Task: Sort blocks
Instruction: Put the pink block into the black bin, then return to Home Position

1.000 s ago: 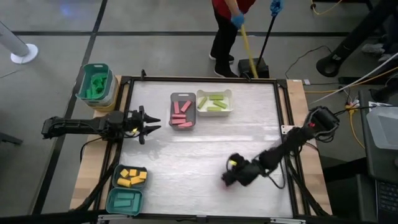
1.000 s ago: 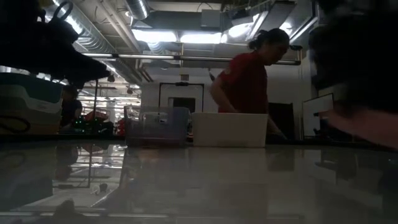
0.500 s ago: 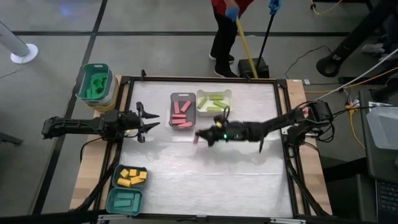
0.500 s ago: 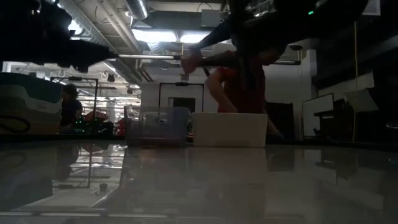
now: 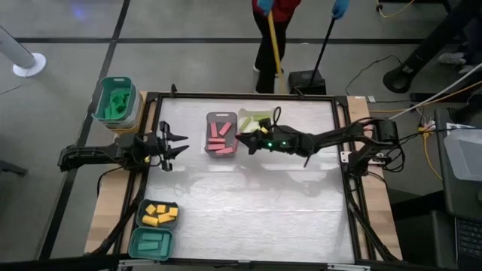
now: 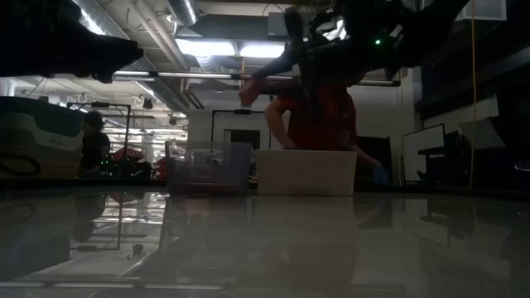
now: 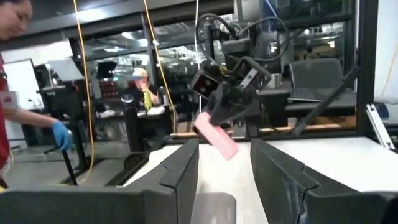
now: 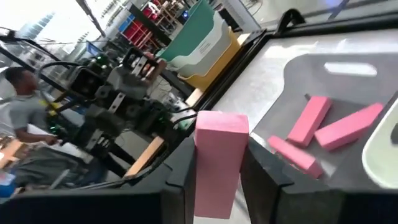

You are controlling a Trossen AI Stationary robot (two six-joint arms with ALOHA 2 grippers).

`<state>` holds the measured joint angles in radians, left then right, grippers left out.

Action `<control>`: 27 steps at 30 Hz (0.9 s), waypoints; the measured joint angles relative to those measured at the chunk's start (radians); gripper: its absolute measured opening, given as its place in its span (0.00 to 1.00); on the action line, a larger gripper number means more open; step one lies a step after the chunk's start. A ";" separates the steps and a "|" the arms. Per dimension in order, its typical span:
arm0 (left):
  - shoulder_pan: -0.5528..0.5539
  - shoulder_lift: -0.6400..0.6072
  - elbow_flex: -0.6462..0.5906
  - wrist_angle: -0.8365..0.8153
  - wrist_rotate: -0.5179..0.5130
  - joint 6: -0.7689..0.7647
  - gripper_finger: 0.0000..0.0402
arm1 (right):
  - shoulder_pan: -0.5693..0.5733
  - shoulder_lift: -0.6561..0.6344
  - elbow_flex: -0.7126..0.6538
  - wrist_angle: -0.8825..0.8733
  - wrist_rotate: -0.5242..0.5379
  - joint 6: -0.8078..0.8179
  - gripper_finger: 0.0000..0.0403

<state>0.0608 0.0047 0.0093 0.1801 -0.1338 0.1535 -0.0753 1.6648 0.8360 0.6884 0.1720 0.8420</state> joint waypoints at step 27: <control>0.000 0.006 0.000 -0.147 0.000 -0.076 0.33 | -0.065 0.287 0.569 -0.553 -0.053 -0.353 0.58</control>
<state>0.0608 0.0109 0.0093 0.0326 -0.1337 0.0777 -0.1399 1.9523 1.4053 0.1355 0.1193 0.4885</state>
